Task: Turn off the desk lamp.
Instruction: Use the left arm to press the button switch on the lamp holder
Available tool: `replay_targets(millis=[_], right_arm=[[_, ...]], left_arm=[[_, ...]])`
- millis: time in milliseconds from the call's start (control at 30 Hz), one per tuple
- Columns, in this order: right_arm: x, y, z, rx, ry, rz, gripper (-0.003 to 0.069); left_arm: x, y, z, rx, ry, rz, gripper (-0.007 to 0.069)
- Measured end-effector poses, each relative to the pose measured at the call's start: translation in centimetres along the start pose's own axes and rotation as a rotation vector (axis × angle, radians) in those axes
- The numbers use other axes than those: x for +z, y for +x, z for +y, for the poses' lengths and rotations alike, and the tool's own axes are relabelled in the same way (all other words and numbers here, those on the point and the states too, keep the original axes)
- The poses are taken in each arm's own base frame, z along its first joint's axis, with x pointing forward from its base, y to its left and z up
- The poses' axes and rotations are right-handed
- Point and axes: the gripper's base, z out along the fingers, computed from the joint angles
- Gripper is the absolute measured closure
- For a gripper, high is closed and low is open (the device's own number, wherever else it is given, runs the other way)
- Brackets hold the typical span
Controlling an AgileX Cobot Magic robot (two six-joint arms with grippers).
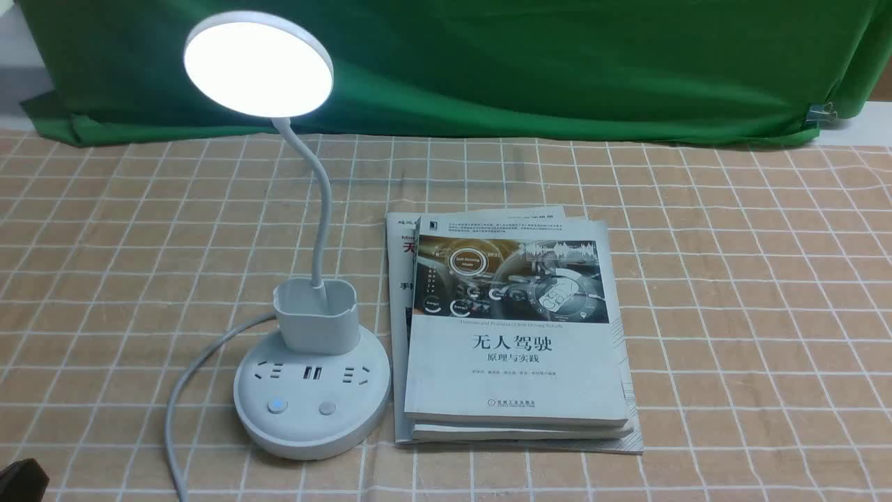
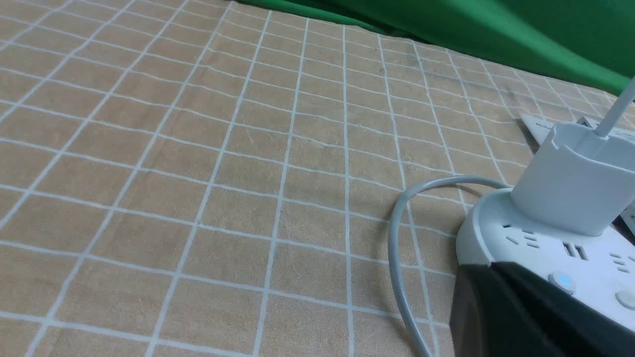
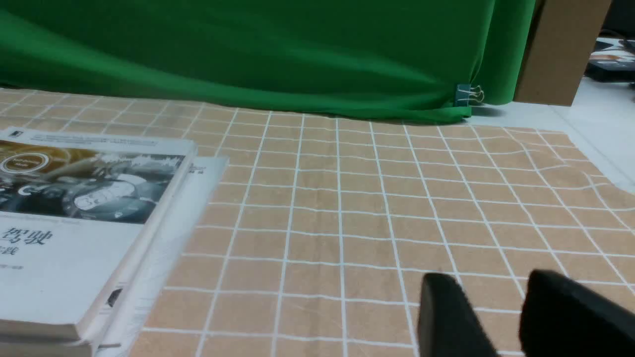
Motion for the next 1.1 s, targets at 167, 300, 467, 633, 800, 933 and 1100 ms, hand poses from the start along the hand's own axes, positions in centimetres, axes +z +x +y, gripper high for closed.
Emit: replay_targets(millis=[167, 300, 467, 633, 800, 933, 1100], right_arm=[[0.0, 0.0, 0.0, 0.000, 0.000, 0.000, 0.0417], [0.0, 0.0, 0.0, 0.000, 0.000, 0.000, 0.0417], [0.0, 0.0, 0.0, 0.000, 0.000, 0.000, 0.0417], [0.0, 0.0, 0.0, 0.000, 0.000, 0.000, 0.0417], [0.0, 0.0, 0.0, 0.000, 0.000, 0.000, 0.0417], [0.0, 0.0, 0.0, 0.000, 0.000, 0.000, 0.0417], [0.0, 0.0, 0.0, 0.000, 0.000, 0.000, 0.0417]], left_arm=[[0.0, 0.0, 0.0, 0.000, 0.000, 0.000, 0.0628], [0.0, 0.0, 0.0, 0.000, 0.000, 0.000, 0.0628], [0.0, 0.0, 0.0, 0.000, 0.000, 0.000, 0.0628], [0.0, 0.0, 0.0, 0.000, 0.000, 0.000, 0.0628], [0.0, -0.1, 0.0, 0.000, 0.000, -0.007, 0.0628], [0.0, -0.1, 0.0, -0.009, 0.002, -0.013, 0.0628], [-0.1, -1.1, -0.4, -0.267, 0.055, -0.118, 0.0628]])
